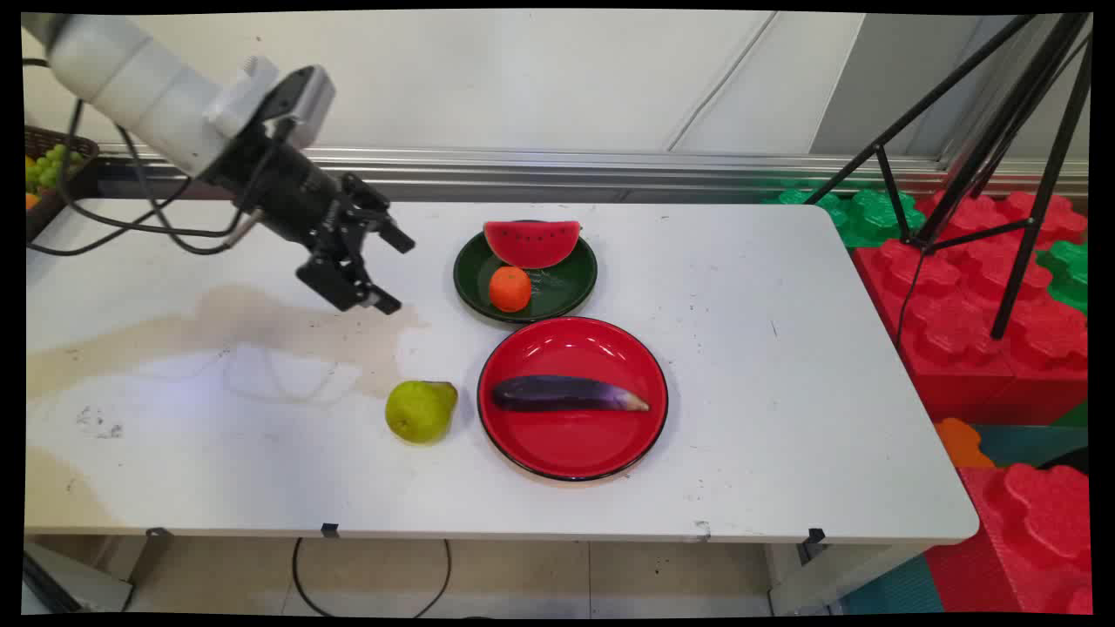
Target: Pick up the eggplant from the red plate
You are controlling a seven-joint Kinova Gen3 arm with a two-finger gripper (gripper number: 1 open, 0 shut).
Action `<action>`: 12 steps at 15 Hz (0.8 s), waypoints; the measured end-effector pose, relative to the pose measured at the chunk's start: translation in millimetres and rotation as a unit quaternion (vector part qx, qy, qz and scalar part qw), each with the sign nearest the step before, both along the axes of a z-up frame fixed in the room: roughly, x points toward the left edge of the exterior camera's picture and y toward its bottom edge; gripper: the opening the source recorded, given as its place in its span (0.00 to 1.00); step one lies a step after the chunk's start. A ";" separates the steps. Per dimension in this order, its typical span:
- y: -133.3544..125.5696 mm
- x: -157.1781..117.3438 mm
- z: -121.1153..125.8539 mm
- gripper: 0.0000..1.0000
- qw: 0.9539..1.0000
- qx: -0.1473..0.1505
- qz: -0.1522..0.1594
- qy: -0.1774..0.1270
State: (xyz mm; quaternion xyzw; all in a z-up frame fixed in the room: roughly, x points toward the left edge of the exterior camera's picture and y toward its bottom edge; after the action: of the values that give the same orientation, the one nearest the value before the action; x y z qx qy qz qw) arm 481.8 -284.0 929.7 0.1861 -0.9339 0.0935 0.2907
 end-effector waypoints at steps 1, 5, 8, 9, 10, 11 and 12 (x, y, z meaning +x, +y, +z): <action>-3.0 -3.9 -2.4 1.00 1.000 -0.001 -0.004 0.001; -15.4 -25.2 -19.3 1.00 1.000 0.002 -0.026 0.006; -21.7 -46.3 -38.2 1.00 0.999 0.007 -0.040 0.008; -23.2 -53.1 -45.0 1.00 0.999 0.009 -0.043 0.008; -24.0 -57.6 -49.7 1.00 0.999 0.011 -0.045 0.008; -25.0 -64.2 -57.0 1.00 0.999 0.014 -0.046 0.008; -25.7 -68.7 -62.1 1.00 0.999 0.016 -0.048 0.007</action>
State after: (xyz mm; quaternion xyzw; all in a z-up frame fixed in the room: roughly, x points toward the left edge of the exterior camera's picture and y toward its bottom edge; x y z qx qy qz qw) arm 413.1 -309.6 867.6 0.1463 -0.9409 0.0635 0.2986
